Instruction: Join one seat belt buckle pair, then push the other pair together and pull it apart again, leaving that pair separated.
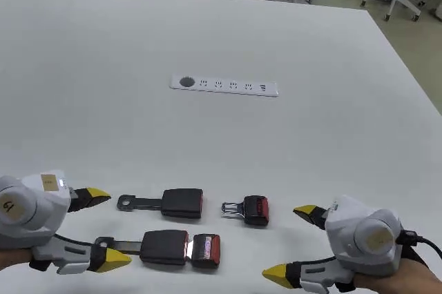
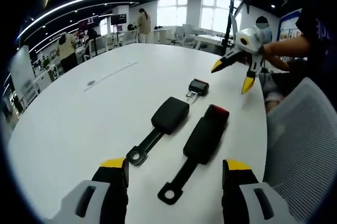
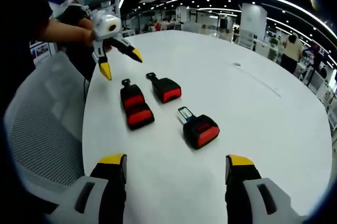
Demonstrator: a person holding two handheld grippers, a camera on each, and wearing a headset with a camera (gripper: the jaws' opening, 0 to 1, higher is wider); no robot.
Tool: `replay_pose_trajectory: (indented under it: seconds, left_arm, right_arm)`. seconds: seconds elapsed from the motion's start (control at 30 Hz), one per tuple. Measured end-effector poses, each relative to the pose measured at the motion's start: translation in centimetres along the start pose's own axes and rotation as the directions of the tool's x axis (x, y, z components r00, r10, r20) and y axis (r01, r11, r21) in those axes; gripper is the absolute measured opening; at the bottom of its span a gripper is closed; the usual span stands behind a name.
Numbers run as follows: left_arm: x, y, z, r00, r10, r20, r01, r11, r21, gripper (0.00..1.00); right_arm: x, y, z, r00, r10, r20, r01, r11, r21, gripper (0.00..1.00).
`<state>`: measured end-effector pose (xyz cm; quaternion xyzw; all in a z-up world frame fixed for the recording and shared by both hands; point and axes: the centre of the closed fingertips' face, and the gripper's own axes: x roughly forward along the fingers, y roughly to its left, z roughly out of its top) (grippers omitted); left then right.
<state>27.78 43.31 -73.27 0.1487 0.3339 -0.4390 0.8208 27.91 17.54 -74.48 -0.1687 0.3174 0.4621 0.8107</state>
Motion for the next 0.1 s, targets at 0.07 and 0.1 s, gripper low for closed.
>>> replay_pose_trajectory:
  seconds: [0.07,0.1]
  left_arm:
    - [0.04,-0.34,0.25,0.9999,0.01,0.009,-0.01,1.0,-0.009,0.77]
    - [-0.11,-0.46,0.21,0.9997,0.02,0.017,-0.02,1.0,-0.017,0.78]
  right_arm:
    - [-0.17,0.03,-0.05,1.0,-0.007,0.006,0.007,1.0,0.009,0.78]
    - [-0.31,-0.04,0.01,0.9998,-0.016,0.015,0.016,1.0,0.016,0.78]
